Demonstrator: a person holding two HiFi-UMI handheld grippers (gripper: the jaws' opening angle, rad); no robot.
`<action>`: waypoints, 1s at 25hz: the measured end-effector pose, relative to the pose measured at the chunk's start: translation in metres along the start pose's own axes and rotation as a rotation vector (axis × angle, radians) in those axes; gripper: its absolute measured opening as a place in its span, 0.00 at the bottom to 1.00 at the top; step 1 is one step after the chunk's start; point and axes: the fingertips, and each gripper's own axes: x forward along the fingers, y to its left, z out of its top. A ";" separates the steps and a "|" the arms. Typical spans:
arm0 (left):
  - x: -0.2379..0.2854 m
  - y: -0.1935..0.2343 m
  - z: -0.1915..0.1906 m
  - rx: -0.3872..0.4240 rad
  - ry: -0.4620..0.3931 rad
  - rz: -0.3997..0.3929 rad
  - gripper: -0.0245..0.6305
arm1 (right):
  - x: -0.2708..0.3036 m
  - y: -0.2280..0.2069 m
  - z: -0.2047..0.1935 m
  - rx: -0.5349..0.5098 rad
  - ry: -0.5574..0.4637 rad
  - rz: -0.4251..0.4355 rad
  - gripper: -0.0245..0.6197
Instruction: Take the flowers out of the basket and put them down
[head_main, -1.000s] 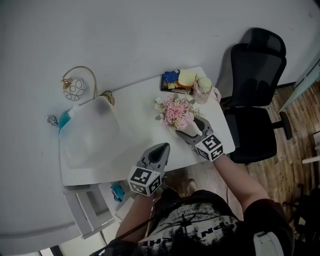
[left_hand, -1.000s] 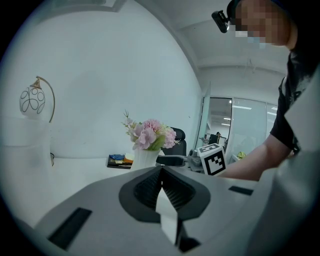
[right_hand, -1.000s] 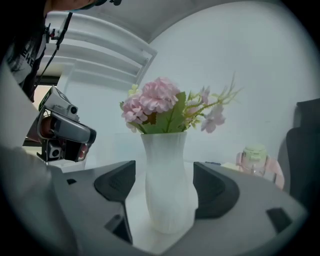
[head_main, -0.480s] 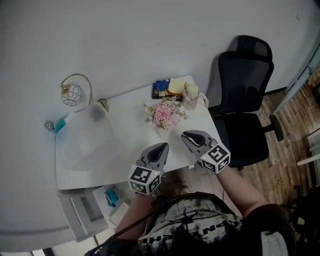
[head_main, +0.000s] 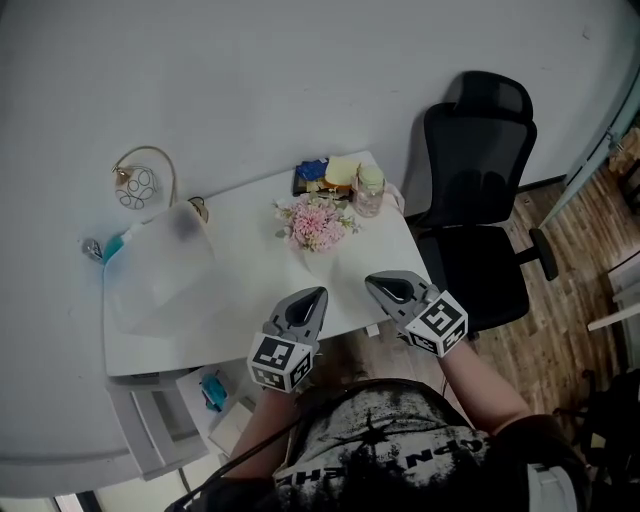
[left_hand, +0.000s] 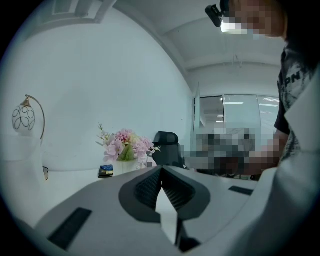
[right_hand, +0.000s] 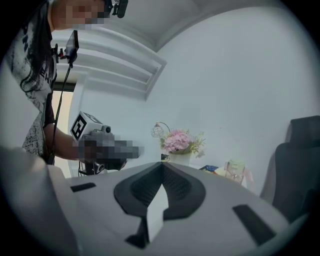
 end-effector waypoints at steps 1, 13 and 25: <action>0.000 -0.001 -0.001 0.001 0.002 0.001 0.06 | -0.002 0.001 0.000 0.002 0.001 -0.003 0.06; -0.006 -0.006 -0.009 0.011 0.027 0.016 0.06 | -0.003 0.008 -0.011 -0.005 0.033 -0.002 0.06; -0.002 -0.001 -0.011 0.024 0.042 0.022 0.06 | 0.006 0.012 -0.002 -0.034 0.028 0.027 0.06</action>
